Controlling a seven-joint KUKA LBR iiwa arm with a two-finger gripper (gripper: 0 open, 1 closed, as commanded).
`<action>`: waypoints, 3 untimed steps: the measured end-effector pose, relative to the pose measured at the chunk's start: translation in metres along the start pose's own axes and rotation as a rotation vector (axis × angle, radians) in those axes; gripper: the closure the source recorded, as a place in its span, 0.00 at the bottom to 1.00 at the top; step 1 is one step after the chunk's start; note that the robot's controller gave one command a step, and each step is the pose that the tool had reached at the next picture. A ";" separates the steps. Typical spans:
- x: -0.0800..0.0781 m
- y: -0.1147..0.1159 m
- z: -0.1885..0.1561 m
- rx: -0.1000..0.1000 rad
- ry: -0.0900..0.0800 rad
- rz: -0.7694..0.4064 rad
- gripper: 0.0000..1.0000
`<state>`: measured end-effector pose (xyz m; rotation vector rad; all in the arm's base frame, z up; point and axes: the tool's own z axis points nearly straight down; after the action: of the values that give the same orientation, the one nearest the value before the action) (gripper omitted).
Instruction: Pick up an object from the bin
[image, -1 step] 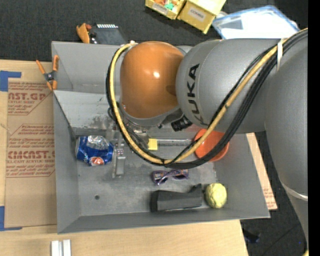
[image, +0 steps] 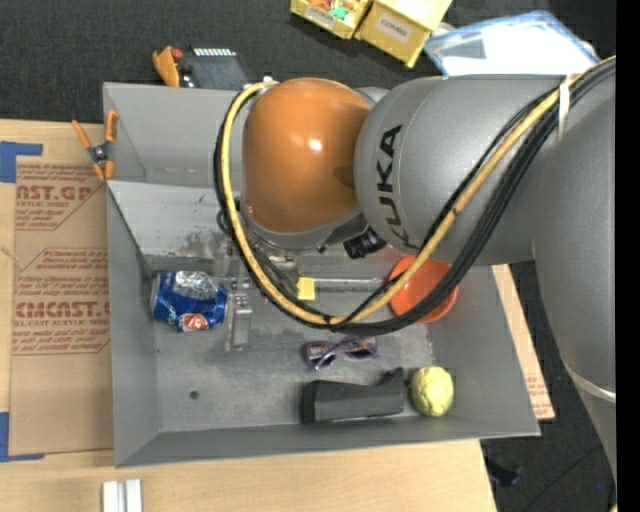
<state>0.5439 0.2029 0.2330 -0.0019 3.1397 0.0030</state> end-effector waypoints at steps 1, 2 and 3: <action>-0.032 0.042 0.050 -0.001 0.001 -0.104 1.00; -0.032 0.042 0.050 -0.001 0.001 -0.104 1.00; -0.030 0.032 0.049 -0.003 0.001 -0.142 1.00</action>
Offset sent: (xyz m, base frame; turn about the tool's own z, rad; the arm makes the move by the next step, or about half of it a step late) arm 0.0000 0.0000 0.0000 0.0000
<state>0.5744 0.2346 0.1845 -0.2246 3.1320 0.0071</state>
